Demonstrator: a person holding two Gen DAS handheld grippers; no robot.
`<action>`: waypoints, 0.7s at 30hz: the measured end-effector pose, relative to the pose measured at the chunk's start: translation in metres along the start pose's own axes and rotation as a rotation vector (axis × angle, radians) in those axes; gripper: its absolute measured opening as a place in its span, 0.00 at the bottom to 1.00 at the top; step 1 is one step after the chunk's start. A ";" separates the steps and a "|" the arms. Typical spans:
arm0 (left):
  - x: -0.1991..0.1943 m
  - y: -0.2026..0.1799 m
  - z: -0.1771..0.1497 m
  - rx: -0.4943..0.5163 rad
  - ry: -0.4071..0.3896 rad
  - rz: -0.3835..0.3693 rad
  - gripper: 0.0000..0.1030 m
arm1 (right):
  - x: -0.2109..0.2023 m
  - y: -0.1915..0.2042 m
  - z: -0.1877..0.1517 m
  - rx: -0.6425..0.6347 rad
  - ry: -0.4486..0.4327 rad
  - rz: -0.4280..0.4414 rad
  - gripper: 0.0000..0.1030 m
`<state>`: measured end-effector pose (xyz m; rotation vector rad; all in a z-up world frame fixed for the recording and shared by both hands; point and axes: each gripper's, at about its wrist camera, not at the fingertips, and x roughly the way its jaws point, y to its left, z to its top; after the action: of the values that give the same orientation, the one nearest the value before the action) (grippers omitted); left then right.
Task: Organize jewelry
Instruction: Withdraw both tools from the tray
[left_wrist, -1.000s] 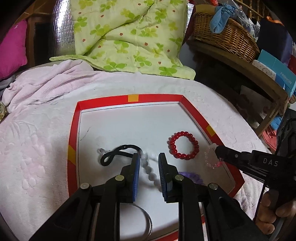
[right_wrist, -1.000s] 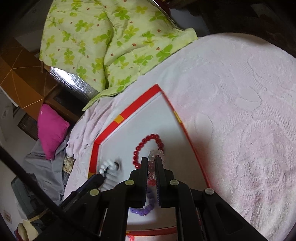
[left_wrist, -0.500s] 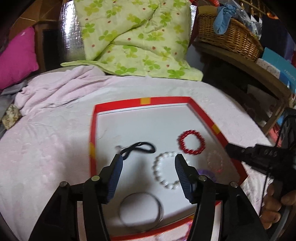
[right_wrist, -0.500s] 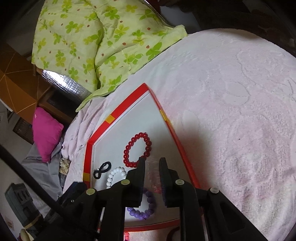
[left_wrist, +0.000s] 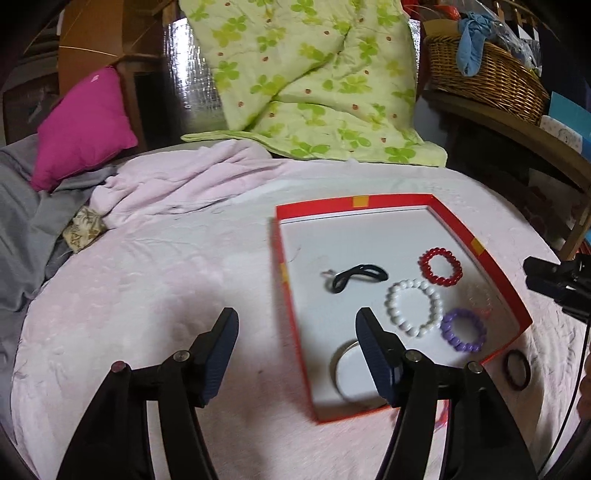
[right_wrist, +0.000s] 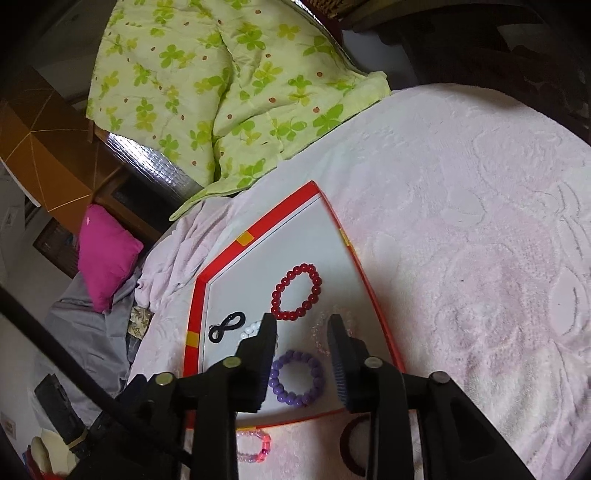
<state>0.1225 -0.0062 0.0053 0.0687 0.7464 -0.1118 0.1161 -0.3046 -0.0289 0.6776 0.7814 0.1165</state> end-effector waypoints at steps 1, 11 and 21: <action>-0.002 0.003 -0.002 -0.001 -0.001 0.005 0.65 | -0.003 -0.002 0.000 0.002 -0.003 -0.003 0.31; -0.019 0.012 -0.021 0.012 0.014 0.036 0.67 | -0.020 -0.035 0.002 0.123 -0.024 -0.035 0.31; -0.050 -0.007 -0.052 0.037 0.016 0.021 0.71 | -0.030 -0.015 -0.024 0.057 0.009 -0.027 0.31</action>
<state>0.0503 -0.0045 0.0007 0.1129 0.7598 -0.1057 0.0757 -0.3137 -0.0319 0.7206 0.8045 0.0726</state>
